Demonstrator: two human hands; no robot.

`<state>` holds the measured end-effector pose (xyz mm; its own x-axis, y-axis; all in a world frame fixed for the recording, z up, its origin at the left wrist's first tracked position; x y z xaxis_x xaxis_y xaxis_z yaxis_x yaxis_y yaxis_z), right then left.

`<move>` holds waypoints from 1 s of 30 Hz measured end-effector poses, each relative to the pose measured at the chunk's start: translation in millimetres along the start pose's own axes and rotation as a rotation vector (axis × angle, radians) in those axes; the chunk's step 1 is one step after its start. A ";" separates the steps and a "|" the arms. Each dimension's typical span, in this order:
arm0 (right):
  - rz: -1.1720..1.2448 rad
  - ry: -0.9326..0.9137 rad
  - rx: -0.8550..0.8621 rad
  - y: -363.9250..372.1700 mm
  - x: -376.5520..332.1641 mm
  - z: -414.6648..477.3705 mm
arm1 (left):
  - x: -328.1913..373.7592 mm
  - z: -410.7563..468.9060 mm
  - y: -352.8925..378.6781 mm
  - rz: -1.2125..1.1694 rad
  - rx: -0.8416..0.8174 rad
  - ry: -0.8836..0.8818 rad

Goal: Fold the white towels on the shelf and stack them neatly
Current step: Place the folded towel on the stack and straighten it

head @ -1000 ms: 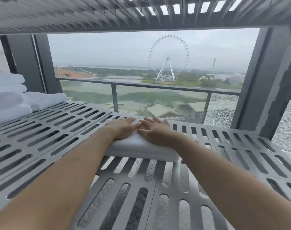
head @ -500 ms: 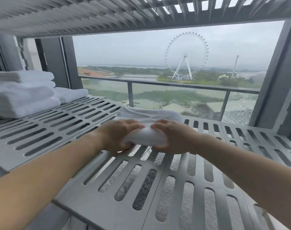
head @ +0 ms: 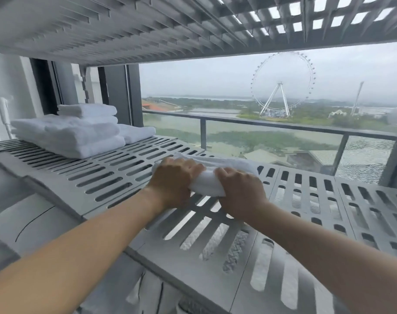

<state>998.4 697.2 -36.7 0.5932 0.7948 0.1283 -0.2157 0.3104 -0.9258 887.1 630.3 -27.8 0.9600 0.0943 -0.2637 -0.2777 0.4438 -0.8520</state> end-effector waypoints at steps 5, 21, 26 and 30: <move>0.018 -0.004 0.038 -16.0 -27.2 2.0 | -20.4 -28.3 0.4 -0.030 -0.005 0.010; 0.084 0.017 0.208 -49.2 -195.7 53.3 | -172.2 -123.3 -69.9 0.138 0.111 0.072; 0.096 0.019 0.205 -47.6 -237.5 83.1 | -223.9 -137.8 -65.0 0.189 0.156 0.079; 0.085 0.047 0.230 -50.7 -250.8 111.1 | -259.3 -132.0 -57.1 0.144 0.214 0.053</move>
<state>774.3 540.1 17.5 0.6001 0.7993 0.0318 -0.4337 0.3584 -0.8267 649.2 462.9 29.5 0.9062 0.1262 -0.4035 -0.3921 0.6081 -0.6903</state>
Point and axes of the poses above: each hand's wrist, its own z-axis towards the middle knuckle, its own y-axis out of the palm, x = y × z, the point moved 6 cm from there along z, towards the middle knuckle, and after that the axes turned 8 degrees about -x, right-handed, at the moved point
